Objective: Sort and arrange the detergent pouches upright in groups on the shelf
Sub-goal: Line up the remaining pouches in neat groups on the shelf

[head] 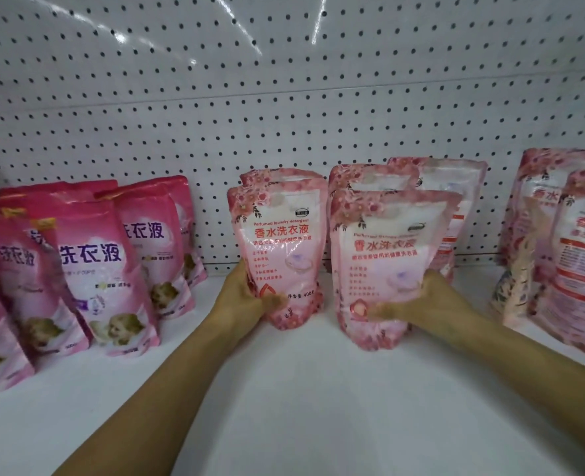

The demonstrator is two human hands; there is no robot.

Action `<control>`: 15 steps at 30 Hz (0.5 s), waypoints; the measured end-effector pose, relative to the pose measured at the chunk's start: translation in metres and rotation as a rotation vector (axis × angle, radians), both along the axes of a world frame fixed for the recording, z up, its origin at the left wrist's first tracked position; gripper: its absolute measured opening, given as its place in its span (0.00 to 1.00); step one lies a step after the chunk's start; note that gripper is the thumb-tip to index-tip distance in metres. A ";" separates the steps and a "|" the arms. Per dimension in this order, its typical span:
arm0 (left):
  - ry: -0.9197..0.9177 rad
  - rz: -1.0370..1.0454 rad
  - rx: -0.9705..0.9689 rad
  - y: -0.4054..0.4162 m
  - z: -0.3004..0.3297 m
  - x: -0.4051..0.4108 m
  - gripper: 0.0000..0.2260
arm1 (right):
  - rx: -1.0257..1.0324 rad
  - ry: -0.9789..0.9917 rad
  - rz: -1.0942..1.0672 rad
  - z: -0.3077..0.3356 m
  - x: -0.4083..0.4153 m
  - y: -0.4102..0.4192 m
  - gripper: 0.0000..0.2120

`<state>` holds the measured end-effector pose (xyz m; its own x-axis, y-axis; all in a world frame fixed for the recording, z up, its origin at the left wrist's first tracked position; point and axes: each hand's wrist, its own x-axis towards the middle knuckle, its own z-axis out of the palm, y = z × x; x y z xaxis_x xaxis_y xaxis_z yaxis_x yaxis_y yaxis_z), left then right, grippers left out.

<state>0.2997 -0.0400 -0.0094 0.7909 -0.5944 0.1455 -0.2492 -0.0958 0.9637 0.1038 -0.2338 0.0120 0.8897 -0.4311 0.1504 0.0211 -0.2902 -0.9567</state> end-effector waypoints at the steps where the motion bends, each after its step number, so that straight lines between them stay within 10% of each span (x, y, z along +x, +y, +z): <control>1: 0.008 -0.004 0.004 -0.003 0.001 0.004 0.26 | 0.011 -0.009 -0.058 -0.002 0.008 -0.006 0.22; 15: 0.088 -0.073 -0.072 -0.029 -0.004 0.020 0.29 | -0.163 0.001 -0.217 -0.012 0.057 -0.028 0.34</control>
